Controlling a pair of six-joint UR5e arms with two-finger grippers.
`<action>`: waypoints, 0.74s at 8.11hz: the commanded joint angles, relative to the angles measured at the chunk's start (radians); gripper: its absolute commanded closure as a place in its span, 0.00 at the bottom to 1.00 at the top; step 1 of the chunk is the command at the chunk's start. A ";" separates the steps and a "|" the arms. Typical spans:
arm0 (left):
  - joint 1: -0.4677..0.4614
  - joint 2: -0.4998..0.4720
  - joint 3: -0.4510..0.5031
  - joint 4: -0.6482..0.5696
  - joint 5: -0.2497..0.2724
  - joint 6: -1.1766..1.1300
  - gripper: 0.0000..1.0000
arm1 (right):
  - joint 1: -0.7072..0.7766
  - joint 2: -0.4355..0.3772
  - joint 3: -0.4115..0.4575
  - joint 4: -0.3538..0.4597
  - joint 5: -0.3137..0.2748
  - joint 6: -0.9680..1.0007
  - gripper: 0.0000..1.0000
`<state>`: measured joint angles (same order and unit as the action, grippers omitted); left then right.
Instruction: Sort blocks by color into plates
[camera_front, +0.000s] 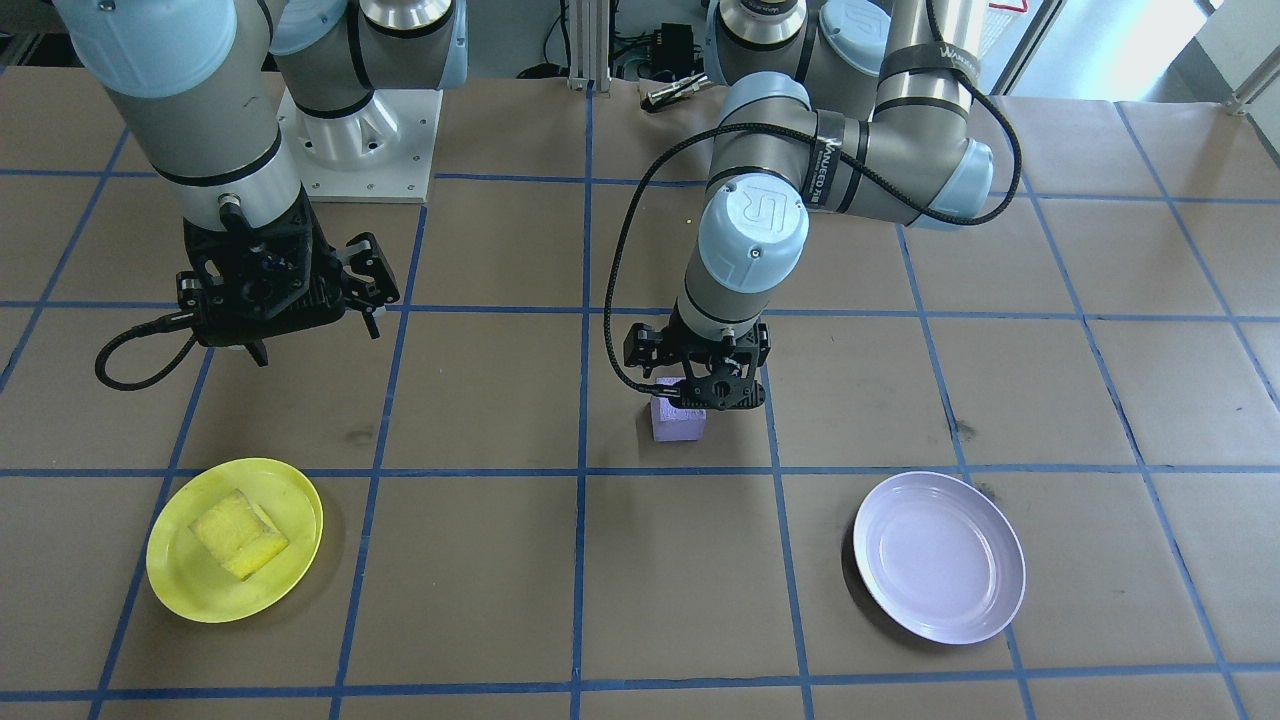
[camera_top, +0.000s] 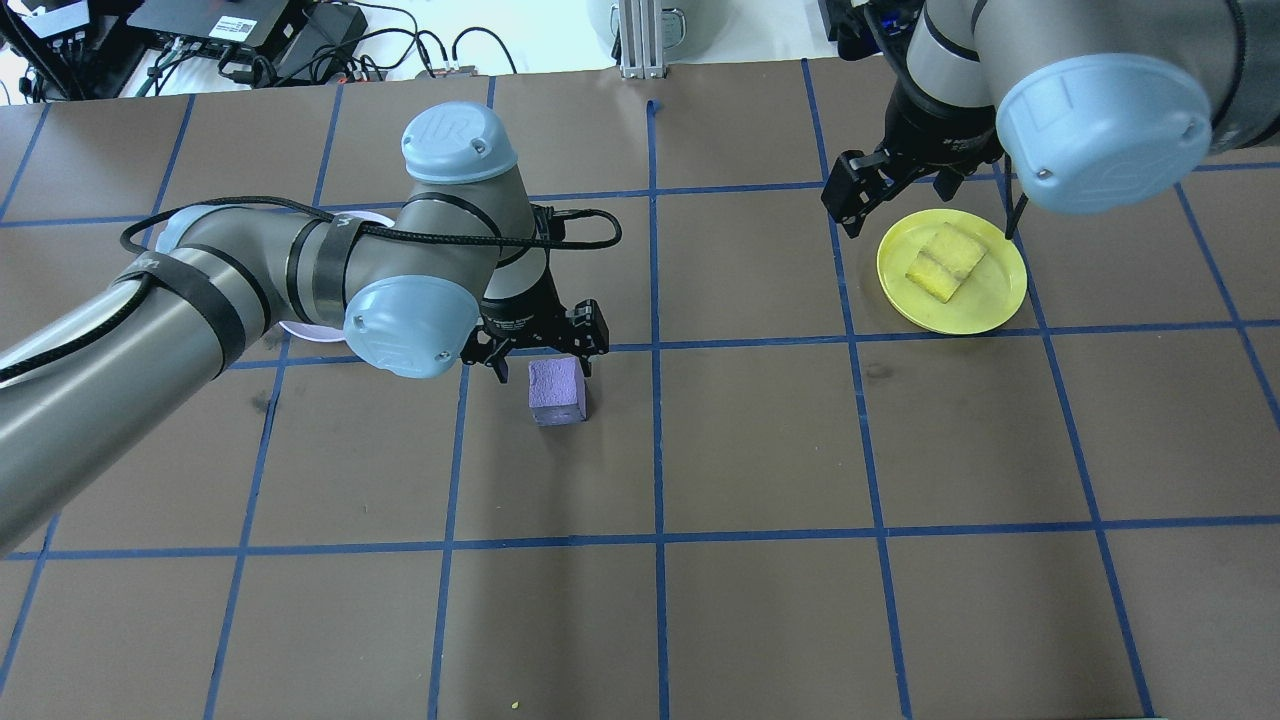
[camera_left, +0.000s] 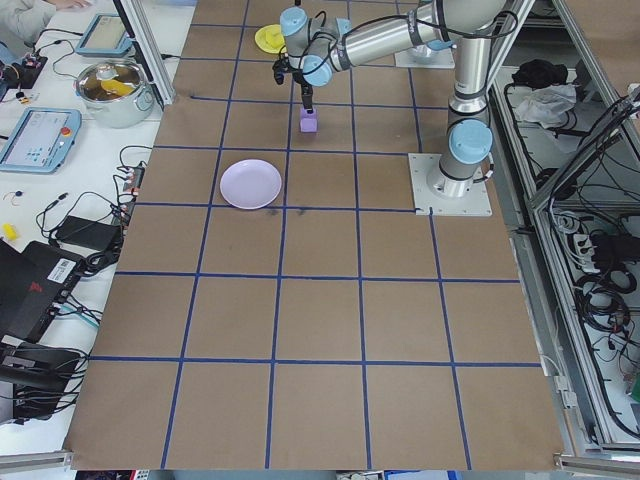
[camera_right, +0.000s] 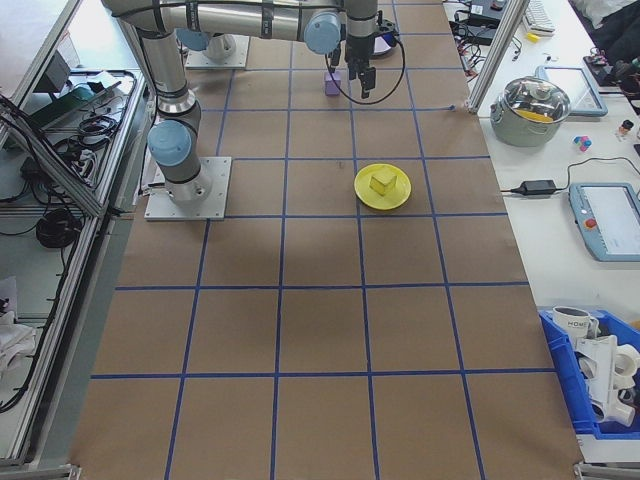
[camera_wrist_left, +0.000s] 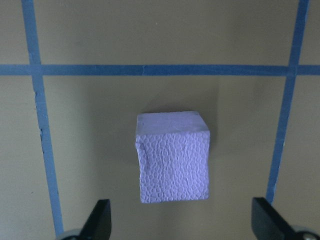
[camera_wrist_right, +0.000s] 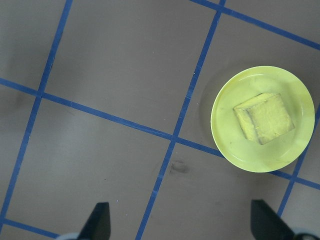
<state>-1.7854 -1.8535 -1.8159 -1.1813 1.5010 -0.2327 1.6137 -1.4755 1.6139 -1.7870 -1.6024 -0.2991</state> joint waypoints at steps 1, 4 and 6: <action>-0.002 -0.047 -0.020 0.064 0.005 0.012 0.00 | 0.000 0.000 0.006 -0.003 0.001 0.000 0.00; -0.002 -0.093 -0.022 0.112 0.005 0.012 0.00 | 0.000 -0.002 0.008 -0.002 0.001 0.009 0.00; 0.000 -0.116 -0.022 0.126 0.004 0.019 0.15 | 0.000 0.000 0.008 -0.006 0.001 0.008 0.00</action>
<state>-1.7870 -1.9480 -1.8373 -1.0693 1.5063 -0.2196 1.6137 -1.4766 1.6213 -1.7900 -1.6015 -0.2920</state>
